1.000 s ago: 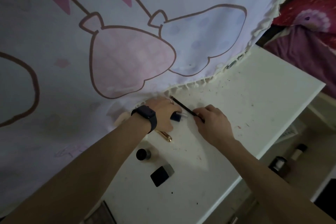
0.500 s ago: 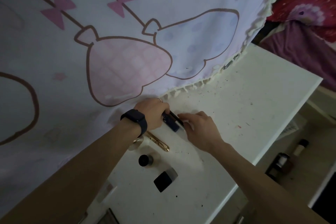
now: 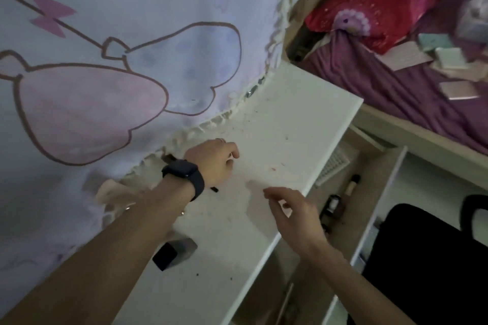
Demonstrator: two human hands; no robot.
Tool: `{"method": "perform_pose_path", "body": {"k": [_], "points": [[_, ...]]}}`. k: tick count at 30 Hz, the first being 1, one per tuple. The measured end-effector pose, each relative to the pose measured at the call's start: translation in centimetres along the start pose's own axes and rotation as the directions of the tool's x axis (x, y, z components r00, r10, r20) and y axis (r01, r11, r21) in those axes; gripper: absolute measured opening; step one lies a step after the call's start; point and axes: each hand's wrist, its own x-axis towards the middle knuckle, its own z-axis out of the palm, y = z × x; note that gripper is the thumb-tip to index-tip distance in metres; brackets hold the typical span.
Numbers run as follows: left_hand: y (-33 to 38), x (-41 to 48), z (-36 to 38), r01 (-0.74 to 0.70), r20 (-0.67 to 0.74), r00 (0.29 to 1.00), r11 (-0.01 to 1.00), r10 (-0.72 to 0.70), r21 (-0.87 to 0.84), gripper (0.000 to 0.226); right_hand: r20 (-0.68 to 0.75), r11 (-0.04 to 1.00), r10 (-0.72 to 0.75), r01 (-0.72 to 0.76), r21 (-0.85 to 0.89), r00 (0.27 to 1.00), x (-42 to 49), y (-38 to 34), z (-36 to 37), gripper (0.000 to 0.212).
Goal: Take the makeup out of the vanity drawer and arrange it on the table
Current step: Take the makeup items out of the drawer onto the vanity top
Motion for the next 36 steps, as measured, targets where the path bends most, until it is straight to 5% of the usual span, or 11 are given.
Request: {"method": "perform_pose_path", "body": {"k": [4,8,15,19,23,27,36], "points": [[8.8,-0.6,1.9,-0.119,-0.035,0.993,0.982,0.115,-0.148,0.021,0.054,0.959,0.165,-0.148,-0.241,0.985,-4.9,7.1,-7.0,0.02],[16.4,-2.1,7.3,-0.149,0.009,0.987,0.926,0.162,-0.347,0.021,0.242,0.836,0.191,-0.028,-0.548,0.951,-5.8,12.0,-12.0,0.019],[21.5,-1.1,19.8,0.221,0.233,0.966,0.831,-0.114,-0.511,0.028,0.385,0.586,0.18,0.215,-0.781,0.905,-0.5,14.9,-13.5,0.03],[21.3,1.0,24.1,0.347,0.305,0.927,0.804,-0.217,-0.483,0.052,0.441,0.508,0.323,0.239,-0.827,0.837,2.9,16.1,-12.2,0.042],[21.7,1.4,26.7,0.313,0.245,0.942,0.866,-0.23,-0.39,0.045,0.484,0.469,0.408,0.277,-0.838,0.774,5.0,17.0,-10.7,0.063],[22.2,0.5,27.5,0.296,0.215,0.948,0.902,-0.236,-0.314,0.033,0.5,0.428,0.429,0.318,-0.846,0.753,5.4,17.1,-9.8,0.061],[21.7,-0.6,27.3,0.218,0.188,0.959,0.975,-0.21,-0.027,0.042,0.526,0.317,0.444,0.422,-0.85,0.726,5.7,17.2,-8.7,0.054]]}}
